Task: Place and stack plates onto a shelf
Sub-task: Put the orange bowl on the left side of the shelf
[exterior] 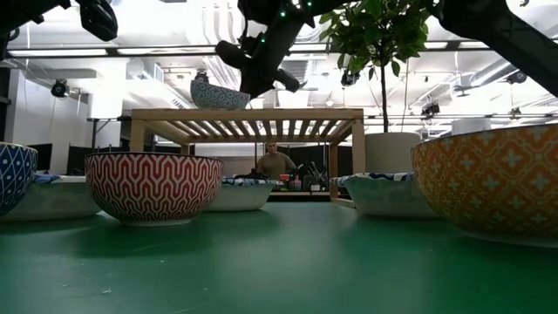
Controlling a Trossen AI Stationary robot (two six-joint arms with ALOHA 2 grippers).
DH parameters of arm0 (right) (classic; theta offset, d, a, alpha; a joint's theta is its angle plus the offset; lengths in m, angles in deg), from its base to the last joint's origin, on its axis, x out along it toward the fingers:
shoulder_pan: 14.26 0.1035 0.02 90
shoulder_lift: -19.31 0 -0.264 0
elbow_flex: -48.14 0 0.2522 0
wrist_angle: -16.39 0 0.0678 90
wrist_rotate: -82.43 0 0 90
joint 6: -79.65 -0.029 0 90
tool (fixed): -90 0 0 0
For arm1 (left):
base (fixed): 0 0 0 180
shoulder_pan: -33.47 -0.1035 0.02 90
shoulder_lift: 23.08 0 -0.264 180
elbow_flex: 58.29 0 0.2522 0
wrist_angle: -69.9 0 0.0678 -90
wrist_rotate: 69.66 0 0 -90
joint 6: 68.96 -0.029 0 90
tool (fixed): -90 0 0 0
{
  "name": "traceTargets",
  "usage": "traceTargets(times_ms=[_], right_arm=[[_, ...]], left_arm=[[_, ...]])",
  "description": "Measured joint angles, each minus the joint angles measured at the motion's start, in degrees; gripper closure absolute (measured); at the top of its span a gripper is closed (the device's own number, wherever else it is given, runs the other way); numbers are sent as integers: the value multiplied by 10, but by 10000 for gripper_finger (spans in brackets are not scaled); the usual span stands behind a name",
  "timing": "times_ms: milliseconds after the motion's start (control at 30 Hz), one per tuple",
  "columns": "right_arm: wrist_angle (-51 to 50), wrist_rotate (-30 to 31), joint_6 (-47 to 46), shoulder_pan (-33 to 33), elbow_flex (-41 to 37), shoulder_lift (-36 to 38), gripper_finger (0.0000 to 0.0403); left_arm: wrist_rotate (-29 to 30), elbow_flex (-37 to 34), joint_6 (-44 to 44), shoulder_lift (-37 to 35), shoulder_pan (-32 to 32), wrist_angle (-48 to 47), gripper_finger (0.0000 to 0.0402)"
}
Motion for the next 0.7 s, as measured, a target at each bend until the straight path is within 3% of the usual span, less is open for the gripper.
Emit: traceTargets(times_ms=[133,500,700], right_arm=[[14,4,1,-1,0,-1,371],[42,14,19,-2,3,-2,274],[43,13,61,8,14,17,254]], left_arm=[[0,0,0,0,0,0,370],[0,0,0,0,0,0,370],[0,0,0,0,0,0,370]])
